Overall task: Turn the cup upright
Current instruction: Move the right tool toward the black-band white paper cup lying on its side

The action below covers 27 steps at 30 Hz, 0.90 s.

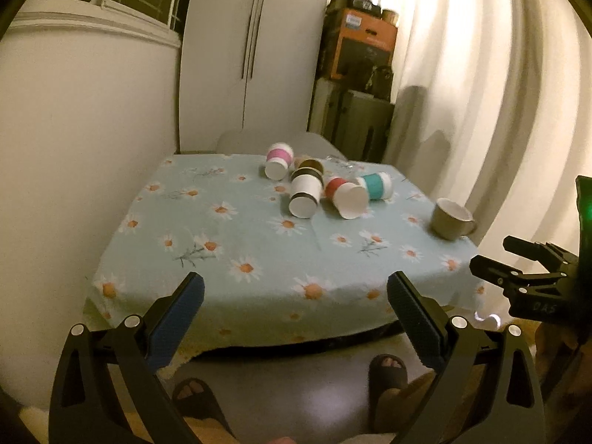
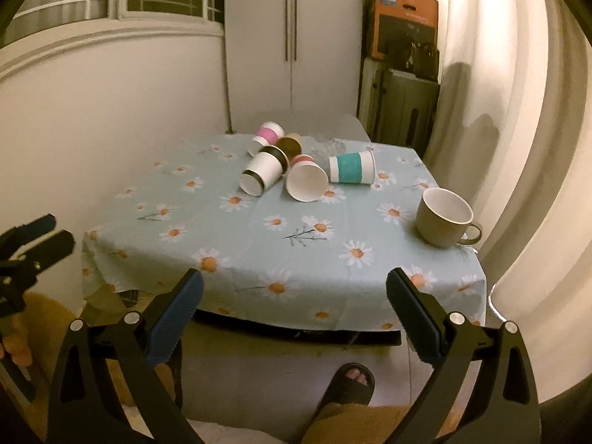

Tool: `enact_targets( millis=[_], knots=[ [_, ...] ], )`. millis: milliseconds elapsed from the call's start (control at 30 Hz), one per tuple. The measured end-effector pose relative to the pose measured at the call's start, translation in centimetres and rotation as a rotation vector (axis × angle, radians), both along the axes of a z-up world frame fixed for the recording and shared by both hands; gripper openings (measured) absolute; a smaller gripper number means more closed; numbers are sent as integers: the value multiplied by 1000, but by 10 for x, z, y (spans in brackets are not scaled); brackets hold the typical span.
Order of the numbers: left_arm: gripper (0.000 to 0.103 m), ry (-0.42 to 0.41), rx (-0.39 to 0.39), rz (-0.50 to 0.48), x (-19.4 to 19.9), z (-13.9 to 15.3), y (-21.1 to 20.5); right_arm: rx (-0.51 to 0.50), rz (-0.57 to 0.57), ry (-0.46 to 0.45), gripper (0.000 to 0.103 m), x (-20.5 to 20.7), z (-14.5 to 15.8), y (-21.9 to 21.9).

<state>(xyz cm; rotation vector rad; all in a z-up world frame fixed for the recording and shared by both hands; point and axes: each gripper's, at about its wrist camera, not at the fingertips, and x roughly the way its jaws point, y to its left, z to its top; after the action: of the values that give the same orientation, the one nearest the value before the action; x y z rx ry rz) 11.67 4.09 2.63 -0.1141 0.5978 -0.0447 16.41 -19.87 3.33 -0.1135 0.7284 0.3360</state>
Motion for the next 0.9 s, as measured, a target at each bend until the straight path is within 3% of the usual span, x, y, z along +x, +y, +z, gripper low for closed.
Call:
enact_targets(
  millis=[133,233,467,733,900],
  knots=[
    [96,65,-2,-21,49,-3,5,42,-10,95,98,45,-12,2],
    [96,110,-85,-113,87,-2,8,61,-4,160,98,82,-19,5],
    [96,196,-55,-167,176,-3,4,77,-24,217,98,148,-17,5],
    [96,398,-68,-200,276,-22,-8,123,-2,261,98,200,-17,-4],
    [95,450,-61,-211,324,-34,-14,188,45,302,98,212,-30,-10]
  ],
)
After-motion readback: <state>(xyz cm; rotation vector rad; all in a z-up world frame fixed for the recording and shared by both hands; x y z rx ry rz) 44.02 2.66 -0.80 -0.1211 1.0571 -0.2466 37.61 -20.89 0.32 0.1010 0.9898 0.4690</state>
